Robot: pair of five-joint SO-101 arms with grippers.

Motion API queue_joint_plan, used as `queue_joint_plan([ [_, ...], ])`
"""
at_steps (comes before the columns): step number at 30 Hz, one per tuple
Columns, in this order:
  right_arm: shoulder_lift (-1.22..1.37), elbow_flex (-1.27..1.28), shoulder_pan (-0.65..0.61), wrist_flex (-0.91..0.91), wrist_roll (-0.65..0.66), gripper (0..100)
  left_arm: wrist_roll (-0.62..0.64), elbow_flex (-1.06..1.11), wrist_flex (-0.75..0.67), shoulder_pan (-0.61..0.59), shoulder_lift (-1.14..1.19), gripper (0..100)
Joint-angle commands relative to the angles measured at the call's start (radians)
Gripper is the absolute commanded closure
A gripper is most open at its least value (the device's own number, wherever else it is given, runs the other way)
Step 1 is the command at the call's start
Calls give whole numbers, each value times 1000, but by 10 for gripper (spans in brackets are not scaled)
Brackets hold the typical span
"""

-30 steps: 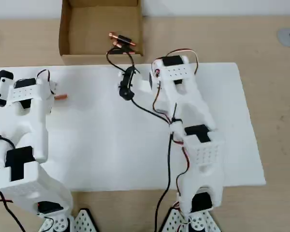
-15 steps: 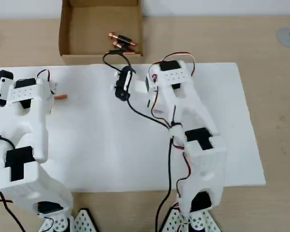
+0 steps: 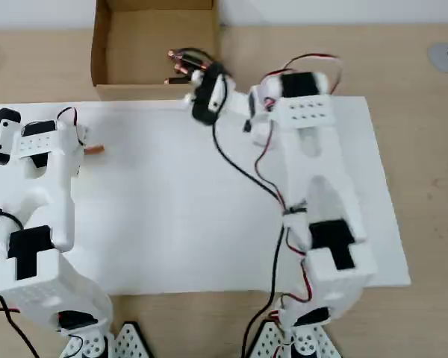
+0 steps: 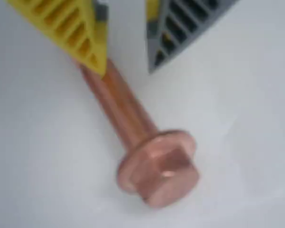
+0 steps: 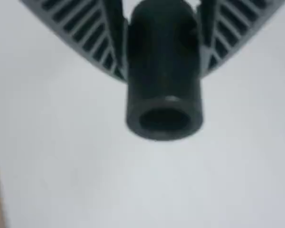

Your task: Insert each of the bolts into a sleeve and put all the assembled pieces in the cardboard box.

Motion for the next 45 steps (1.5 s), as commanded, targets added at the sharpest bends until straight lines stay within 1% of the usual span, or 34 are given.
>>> queue_joint_plan([
  [1,-105,-58,16,54,-11,987,91,-31,41,14,-8,930],
  [3,-130,-58,16,80,-11,987,164,-31,55,0,-5,930],
  [4,-140,-58,16,92,-9,987,178,-31,55,-17,-5,931],
  [7,-168,-58,16,120,-9,987,186,-46,55,-57,-8,994],
  [16,-199,-58,10,176,-8,987,213,-71,52,-141,-7,991],
  [22,-232,-64,-27,196,-8,987,215,-78,51,-140,1,991],
  [26,-240,-59,-65,213,-8,987,210,-84,49,-115,1,988],
  [30,-239,-61,-67,212,-8,987,210,-84,38,-84,13,987],
  [33,-240,-62,-65,212,-8,987,209,-97,5,-71,76,978],
  [35,-240,-62,-65,213,-8,987,209,-138,20,-69,136,967],
  [40,-240,-62,-64,213,-8,987,209,-296,138,-71,257,968],
  [45,-240,-64,-62,213,-6,987,212,-377,196,-72,332,971],
])
